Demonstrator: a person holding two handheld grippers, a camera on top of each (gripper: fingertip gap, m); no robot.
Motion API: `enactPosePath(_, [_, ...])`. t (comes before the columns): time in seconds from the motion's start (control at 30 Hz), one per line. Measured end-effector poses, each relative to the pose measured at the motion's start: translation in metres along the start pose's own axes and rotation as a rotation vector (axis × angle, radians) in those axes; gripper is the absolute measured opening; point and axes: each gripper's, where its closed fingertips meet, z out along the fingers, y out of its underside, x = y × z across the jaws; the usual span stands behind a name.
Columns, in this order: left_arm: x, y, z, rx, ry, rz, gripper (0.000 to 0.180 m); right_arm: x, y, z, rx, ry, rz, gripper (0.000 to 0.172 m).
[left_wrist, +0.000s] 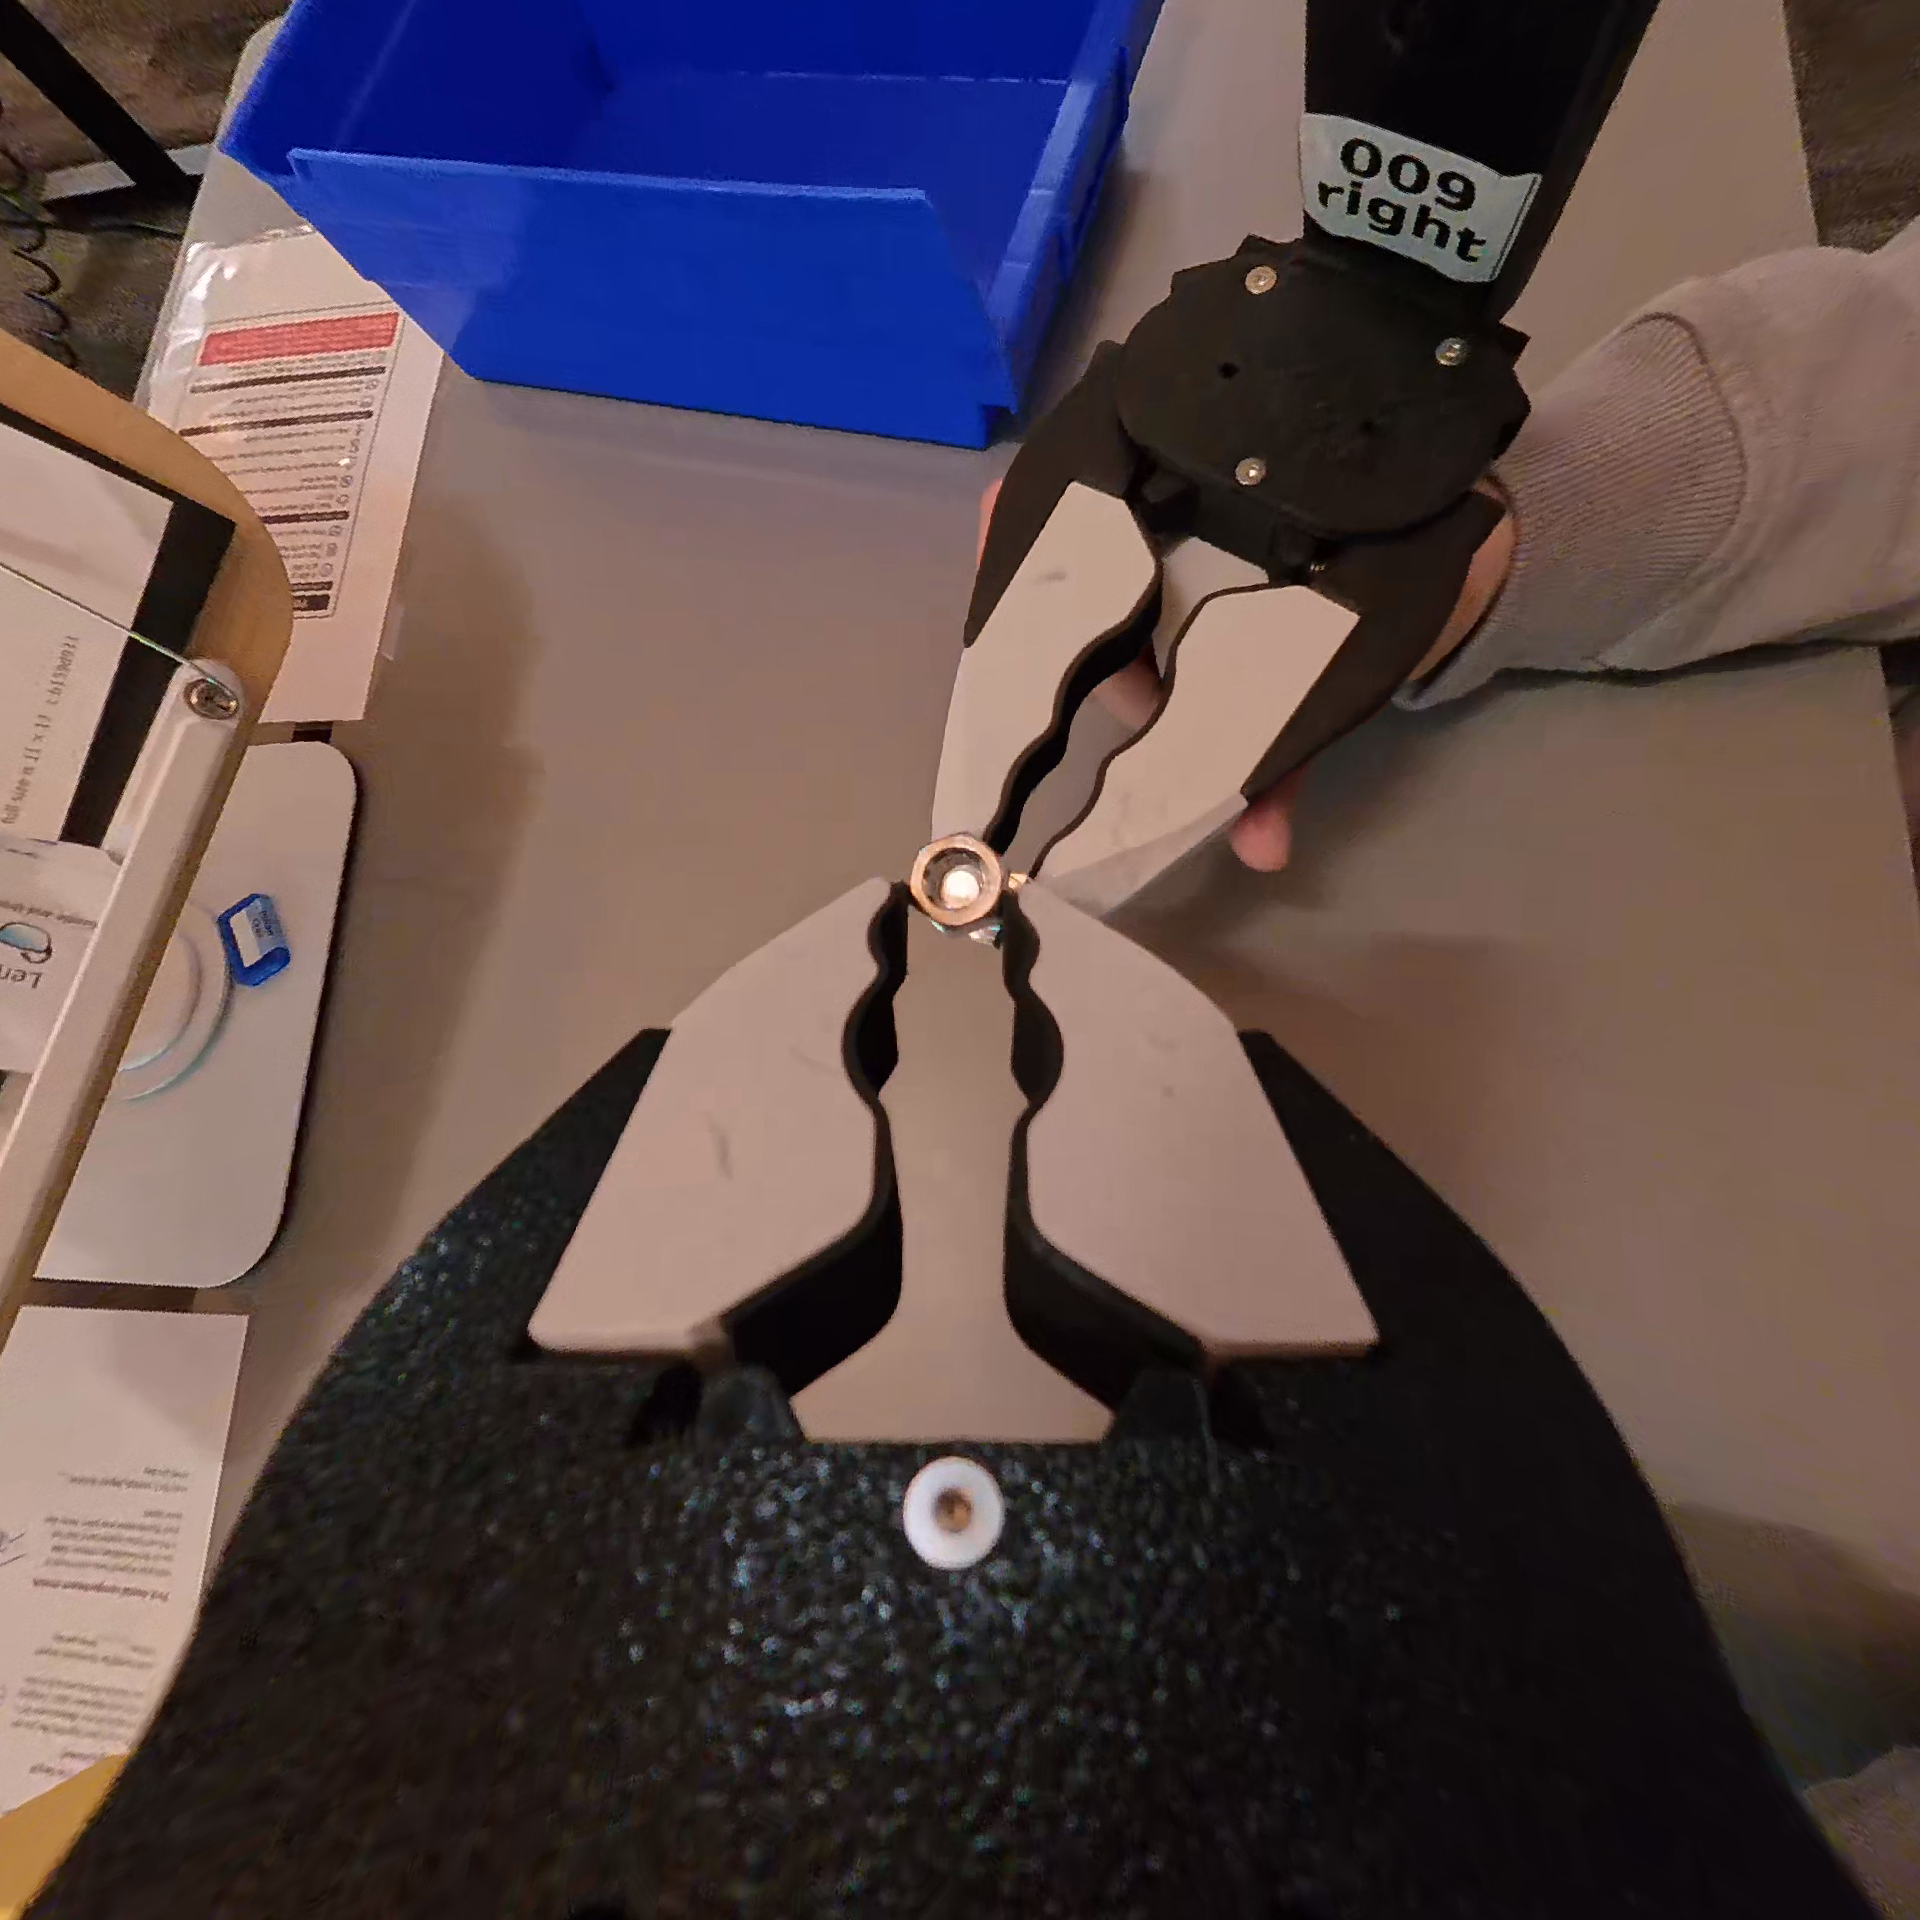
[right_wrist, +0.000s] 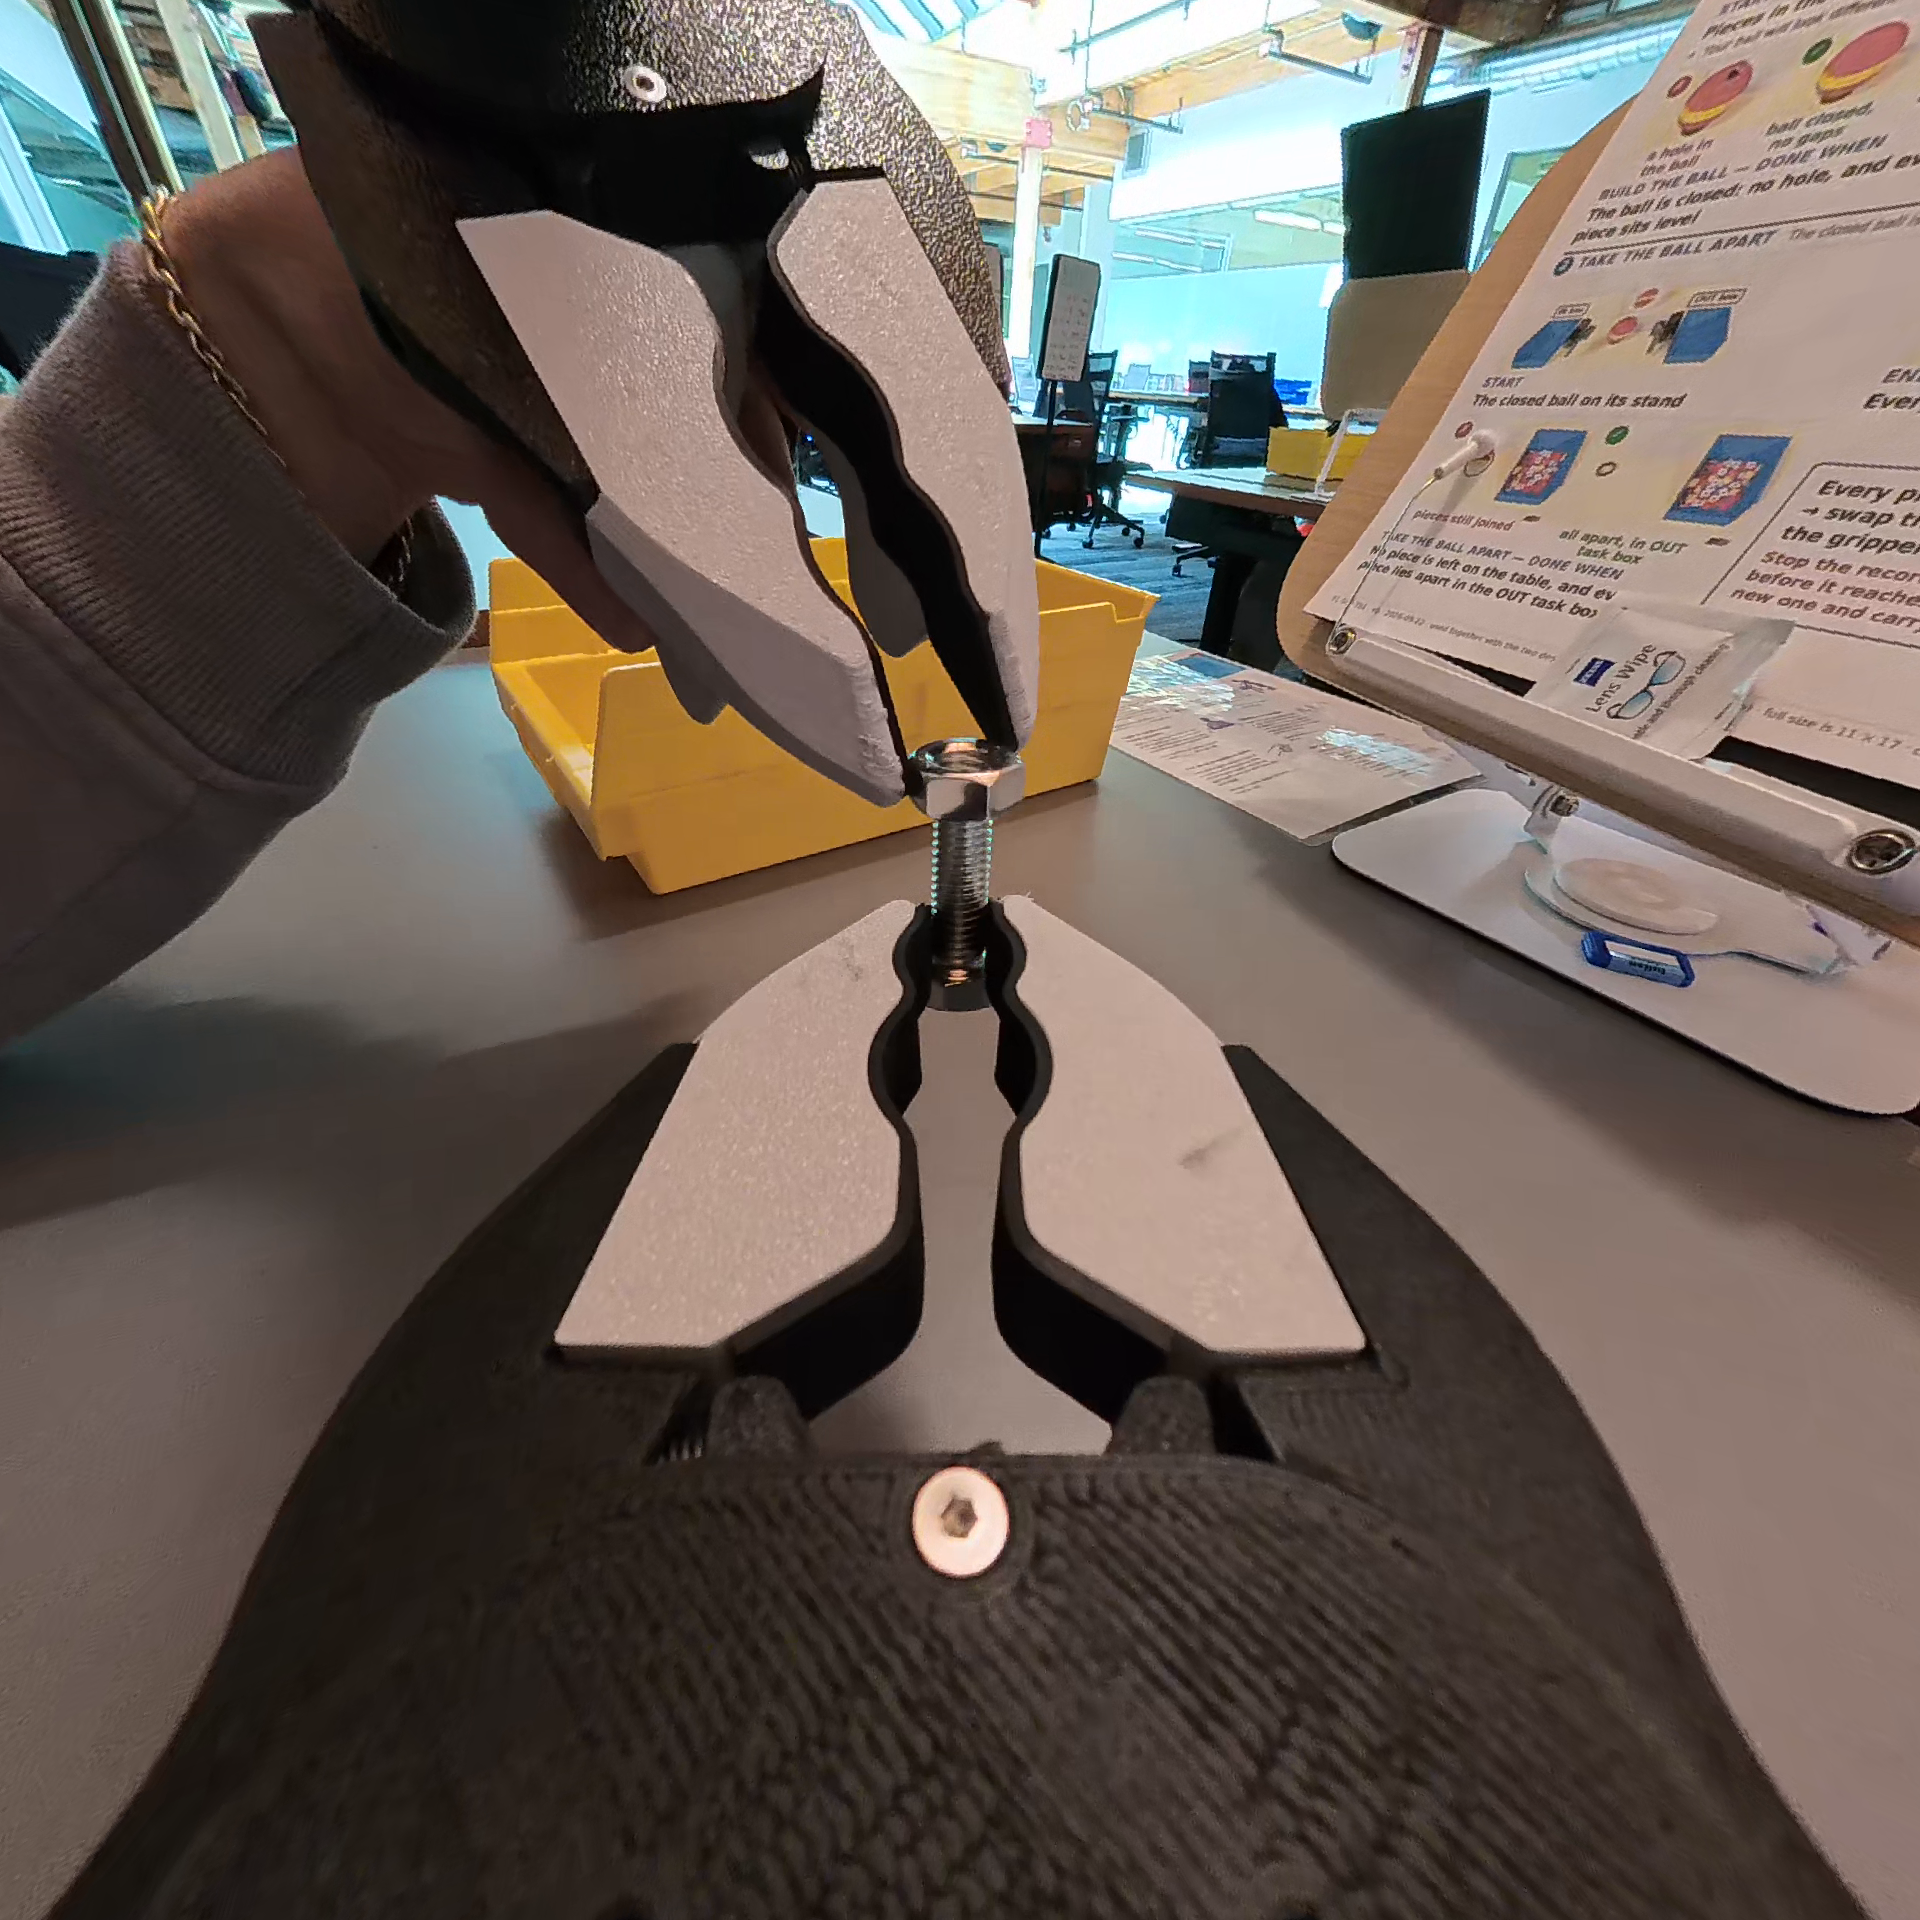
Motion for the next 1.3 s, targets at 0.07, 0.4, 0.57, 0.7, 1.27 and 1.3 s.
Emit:
enactPosePath(0.07, [0.000,-0.001,0.001,0.007,-0.001,0.000,0.017,0.001,0.000,0.000,0.003,0.004,0.002,0.009])
enactPosePath(0.4, [0.000,-0.014,-0.006,0.102,0.011,-0.041,0.030,0.004,-0.007,-0.004,0.047,0.013,0.014,0.009])
enactPosePath(0.57, [-0.011,-0.021,-0.006,0.178,-0.023,-0.082,0.040,0.005,-0.017,-0.008,0.105,0.023,0.026,0.009])
enactPosePath(0.7, [-0.012,-0.024,-0.006,0.227,0.003,-0.102,0.039,0.006,-0.020,-0.010,0.121,0.024,0.022,0.009])
enactPosePath(1.27, [-0.015,-0.022,-0.007,0.240,0.010,-0.126,0.037,0.007,-0.022,-0.011,0.144,0.019,0.050,0.009])
enactPosePath(1.3, [-0.014,-0.023,-0.007,0.242,0.014,-0.124,0.037,0.007,-0.023,-0.011,0.146,0.019,0.052,0.009])
